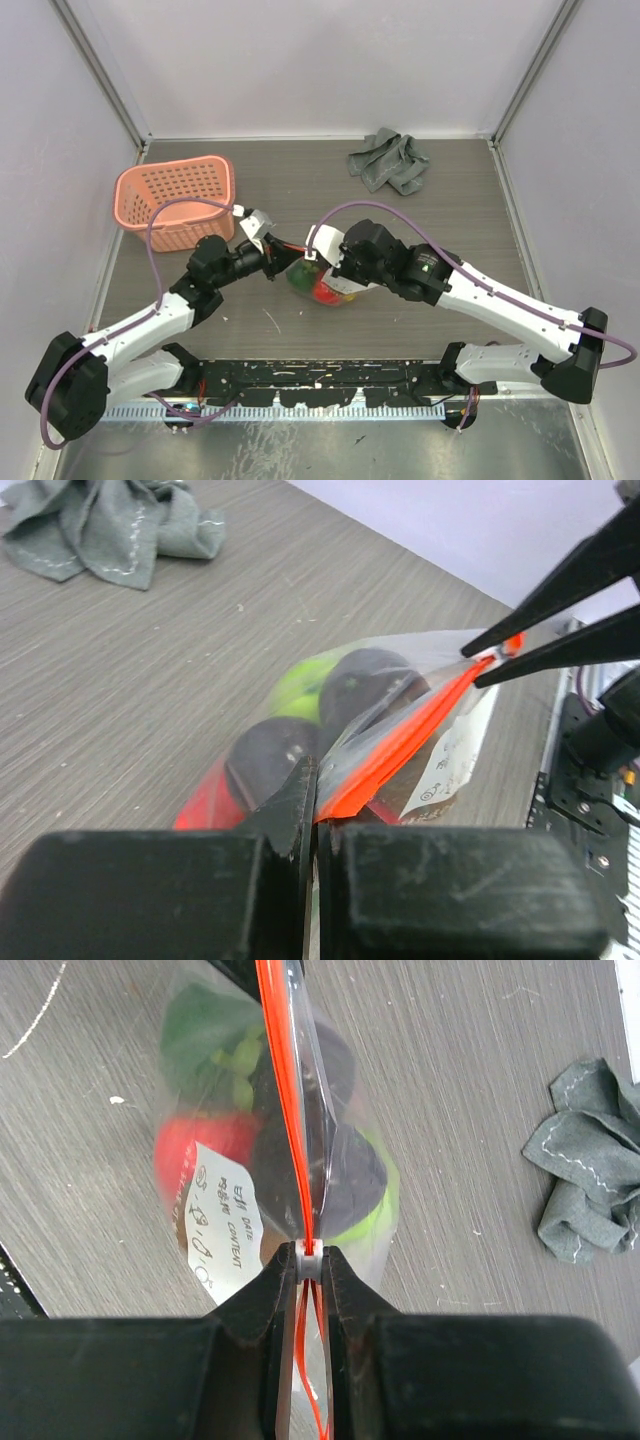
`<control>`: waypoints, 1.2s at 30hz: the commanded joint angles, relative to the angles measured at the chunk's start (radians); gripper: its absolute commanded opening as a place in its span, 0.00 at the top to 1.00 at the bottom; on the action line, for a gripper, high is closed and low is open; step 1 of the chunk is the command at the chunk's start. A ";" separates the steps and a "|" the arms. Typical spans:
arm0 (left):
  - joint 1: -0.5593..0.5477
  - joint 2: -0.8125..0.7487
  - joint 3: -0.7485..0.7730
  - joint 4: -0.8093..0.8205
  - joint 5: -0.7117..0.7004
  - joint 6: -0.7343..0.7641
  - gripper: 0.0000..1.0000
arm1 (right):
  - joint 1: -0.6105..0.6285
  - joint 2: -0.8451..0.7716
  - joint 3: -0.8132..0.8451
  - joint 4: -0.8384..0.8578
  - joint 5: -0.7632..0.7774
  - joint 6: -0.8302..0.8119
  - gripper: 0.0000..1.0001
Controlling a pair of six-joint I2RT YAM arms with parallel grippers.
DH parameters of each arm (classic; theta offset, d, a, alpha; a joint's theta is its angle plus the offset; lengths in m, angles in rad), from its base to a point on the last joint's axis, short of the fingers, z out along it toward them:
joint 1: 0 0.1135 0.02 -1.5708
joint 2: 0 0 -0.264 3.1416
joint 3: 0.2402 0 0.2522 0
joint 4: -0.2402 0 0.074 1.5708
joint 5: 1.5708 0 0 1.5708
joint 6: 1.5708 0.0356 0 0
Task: Place the food in the zip-top bag and seal the zipper
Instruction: Zip the zipper food storage bag at the center of the board.
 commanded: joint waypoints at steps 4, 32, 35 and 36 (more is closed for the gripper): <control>0.015 -0.051 0.001 -0.039 -0.266 0.013 1.00 | -0.024 -0.058 -0.025 -0.032 0.108 0.048 0.99; 0.142 0.004 0.056 -0.105 -0.398 -0.143 1.00 | -0.098 -0.237 -0.148 -0.045 0.203 0.099 0.99; 0.151 0.024 0.070 -0.097 -0.379 -0.154 1.00 | -0.100 -0.251 -0.159 -0.045 0.211 0.108 0.99; 0.153 0.031 0.075 -0.093 -0.373 -0.156 1.00 | -0.101 -0.255 -0.163 -0.045 0.215 0.110 0.99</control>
